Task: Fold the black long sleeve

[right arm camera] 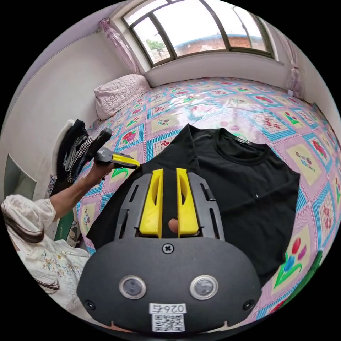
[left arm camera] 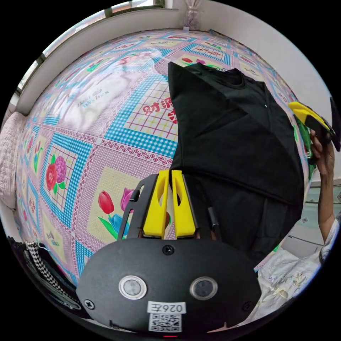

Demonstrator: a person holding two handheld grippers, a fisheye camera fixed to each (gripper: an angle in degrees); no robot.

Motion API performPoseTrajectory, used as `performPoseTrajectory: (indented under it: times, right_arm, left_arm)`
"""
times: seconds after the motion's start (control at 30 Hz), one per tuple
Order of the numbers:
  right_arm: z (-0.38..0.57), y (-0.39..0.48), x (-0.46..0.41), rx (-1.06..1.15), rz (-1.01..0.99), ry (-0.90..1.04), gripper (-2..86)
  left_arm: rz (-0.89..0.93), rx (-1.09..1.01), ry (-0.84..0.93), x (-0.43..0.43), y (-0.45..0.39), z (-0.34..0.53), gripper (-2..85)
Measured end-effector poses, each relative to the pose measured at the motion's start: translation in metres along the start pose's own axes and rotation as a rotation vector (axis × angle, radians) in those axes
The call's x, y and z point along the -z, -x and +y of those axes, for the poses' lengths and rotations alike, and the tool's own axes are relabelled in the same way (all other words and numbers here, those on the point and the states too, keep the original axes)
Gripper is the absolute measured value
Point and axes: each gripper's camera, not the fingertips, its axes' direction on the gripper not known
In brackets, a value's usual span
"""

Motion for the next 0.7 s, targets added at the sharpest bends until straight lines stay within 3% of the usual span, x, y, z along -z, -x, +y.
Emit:
performPoseTrajectory:
  times: [0.37,0.57,0.7]
  right_arm:
    - [-0.156,-0.017,-0.144,-0.019,-0.06,0.199,-0.1]
    - [-0.071,0.018,-0.011,-0.024,0.036,-0.065,-0.9]
    - [0.024,0.047,0.083,-0.06,0.336,-0.145,-0.9]
  left_arm:
    - [0.178,0.062,-0.039,-0.025,0.02,0.032,0.6]
    - [0.137,0.127,-0.223,0.008,0.005,0.086,-0.9]
    - [0.109,-0.025,-0.335,0.018,-0.053,0.088,-1.0]
